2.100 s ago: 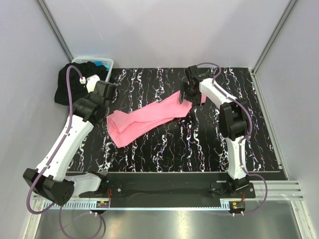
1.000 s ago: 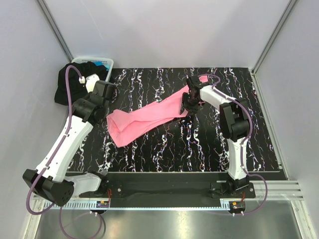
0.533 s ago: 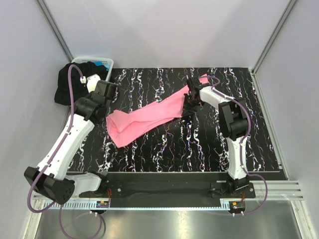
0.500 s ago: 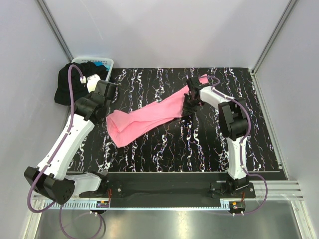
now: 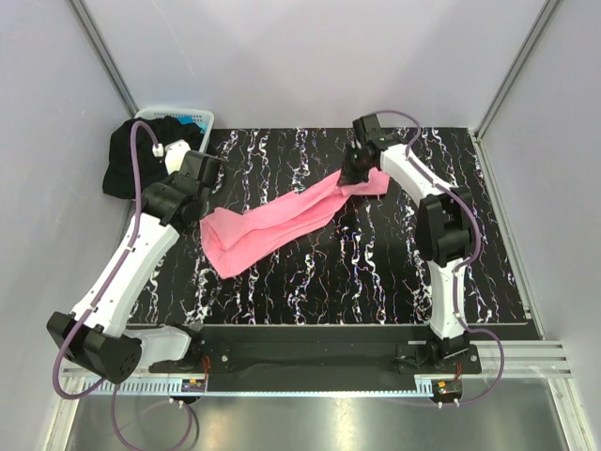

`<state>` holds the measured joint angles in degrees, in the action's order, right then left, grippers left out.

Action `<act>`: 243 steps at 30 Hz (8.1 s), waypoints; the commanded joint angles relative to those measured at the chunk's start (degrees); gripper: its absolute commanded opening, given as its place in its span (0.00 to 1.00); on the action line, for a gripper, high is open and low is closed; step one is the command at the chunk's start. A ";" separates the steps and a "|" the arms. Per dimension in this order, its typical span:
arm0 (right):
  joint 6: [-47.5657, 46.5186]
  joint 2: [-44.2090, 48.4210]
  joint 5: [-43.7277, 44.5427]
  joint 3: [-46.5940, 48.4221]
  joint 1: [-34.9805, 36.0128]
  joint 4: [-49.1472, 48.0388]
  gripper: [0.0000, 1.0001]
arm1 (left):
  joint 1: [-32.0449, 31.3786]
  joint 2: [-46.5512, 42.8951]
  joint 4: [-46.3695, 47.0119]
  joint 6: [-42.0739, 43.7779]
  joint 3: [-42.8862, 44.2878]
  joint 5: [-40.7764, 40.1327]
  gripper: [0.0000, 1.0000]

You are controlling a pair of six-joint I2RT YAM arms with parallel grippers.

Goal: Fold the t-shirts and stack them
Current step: Flatten the tshirt out

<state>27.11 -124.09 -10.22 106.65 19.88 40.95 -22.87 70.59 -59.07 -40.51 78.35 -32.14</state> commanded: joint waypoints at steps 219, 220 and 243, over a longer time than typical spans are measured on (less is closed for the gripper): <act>-7.34 -12.05 2.05 12.17 -3.18 -8.60 0.24 | 0.37 2.63 1.76 -0.71 1.37 0.15 0.00; -7.43 -12.22 1.87 12.70 -3.18 -8.43 0.19 | 0.37 2.63 1.76 -0.71 1.37 0.15 0.00; -5.23 24.23 19.44 -10.92 -3.09 0.43 0.00 | -0.85 1.14 1.94 -0.27 0.32 1.47 0.00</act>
<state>20.47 -106.34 5.54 99.42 16.75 38.15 -23.07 74.19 -59.37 -41.78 79.02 -31.35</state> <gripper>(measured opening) 0.011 0.012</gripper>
